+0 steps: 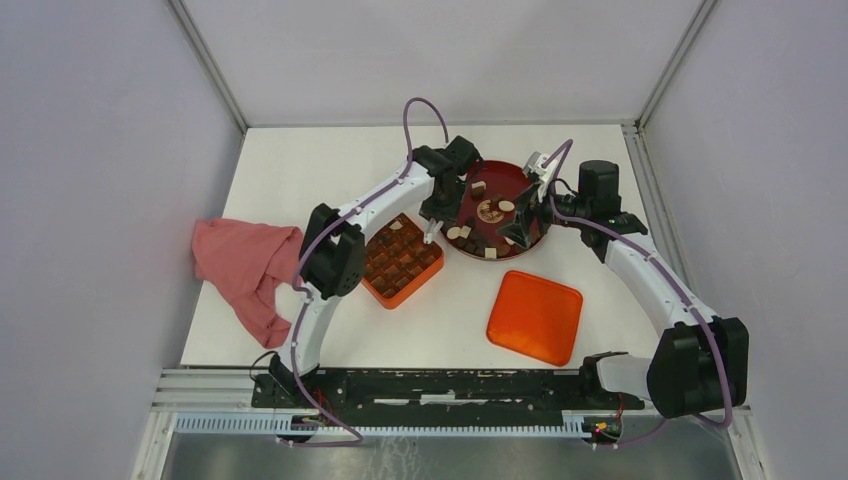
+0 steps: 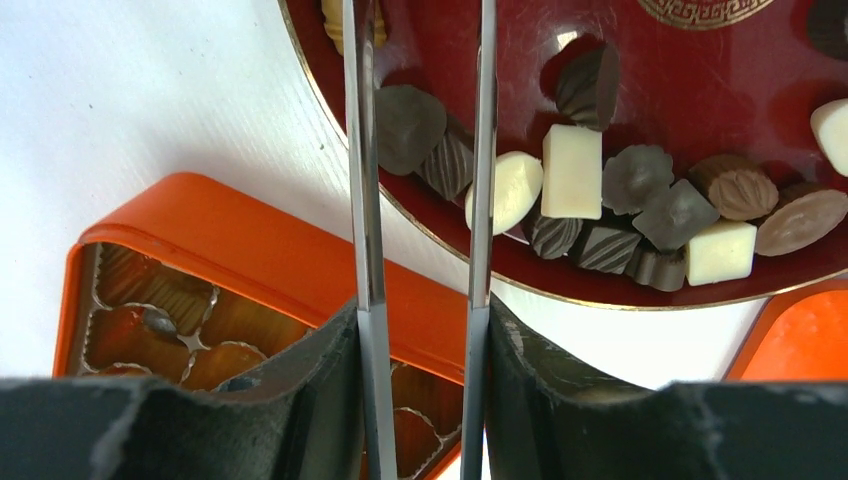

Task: Pack the chocolate
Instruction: Pick up the fake chocolate from the plate.

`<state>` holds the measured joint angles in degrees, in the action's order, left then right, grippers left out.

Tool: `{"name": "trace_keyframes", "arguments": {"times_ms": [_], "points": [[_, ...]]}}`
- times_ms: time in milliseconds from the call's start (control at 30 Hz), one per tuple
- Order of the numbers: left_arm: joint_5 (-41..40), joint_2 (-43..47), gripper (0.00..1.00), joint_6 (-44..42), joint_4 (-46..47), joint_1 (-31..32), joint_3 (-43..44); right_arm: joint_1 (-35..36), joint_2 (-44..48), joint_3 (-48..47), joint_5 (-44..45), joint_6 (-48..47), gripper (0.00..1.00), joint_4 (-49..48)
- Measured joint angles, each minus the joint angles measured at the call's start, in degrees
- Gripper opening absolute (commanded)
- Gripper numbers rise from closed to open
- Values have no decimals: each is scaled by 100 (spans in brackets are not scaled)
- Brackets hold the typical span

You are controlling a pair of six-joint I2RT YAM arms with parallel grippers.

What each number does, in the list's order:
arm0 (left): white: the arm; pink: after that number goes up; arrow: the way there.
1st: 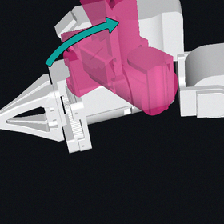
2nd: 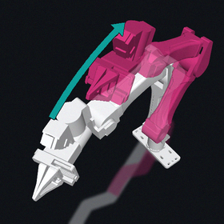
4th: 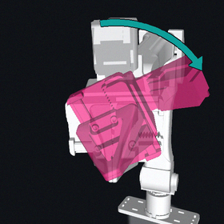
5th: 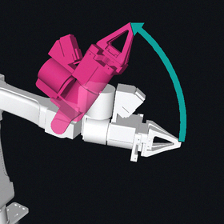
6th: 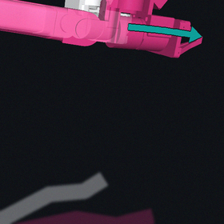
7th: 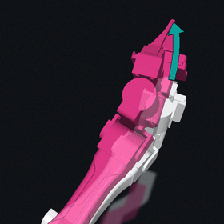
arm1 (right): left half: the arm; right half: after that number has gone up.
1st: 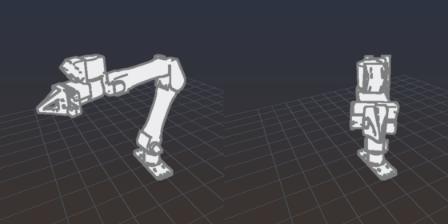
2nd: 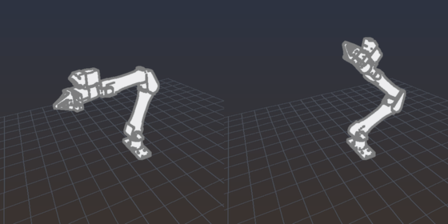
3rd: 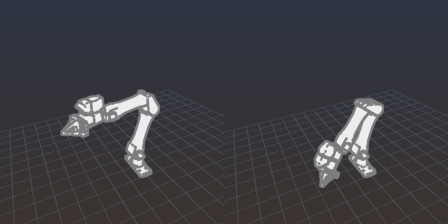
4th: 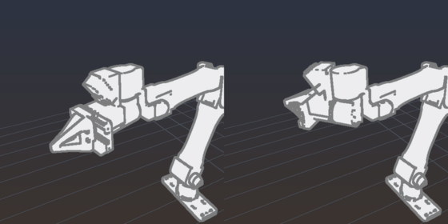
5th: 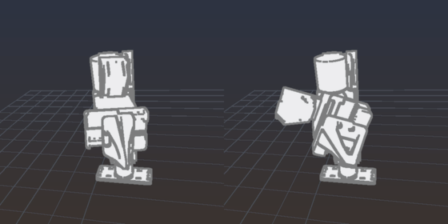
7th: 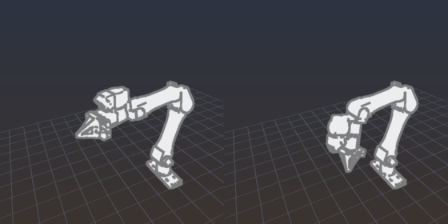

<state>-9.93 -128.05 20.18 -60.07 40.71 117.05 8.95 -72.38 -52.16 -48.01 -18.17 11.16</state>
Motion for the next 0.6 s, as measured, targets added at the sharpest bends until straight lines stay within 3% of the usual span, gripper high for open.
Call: {"name": "trace_keyframes", "arguments": {"times_ms": [200,267,400,600], "points": [[111,-107,44,-81,-13,-90,140,0,-11,-2,0,-15,92,15],[120,-136,35,-120,-22,-90,151,0,-15,0,0,-17,92,15],[129,-173,7,-205,-33,-90,155,0,-33,-2,0,-22,92,17],[289,-164,2,-208,-7,-87,173,0,-44,-2,0,-42,92,24]]}}
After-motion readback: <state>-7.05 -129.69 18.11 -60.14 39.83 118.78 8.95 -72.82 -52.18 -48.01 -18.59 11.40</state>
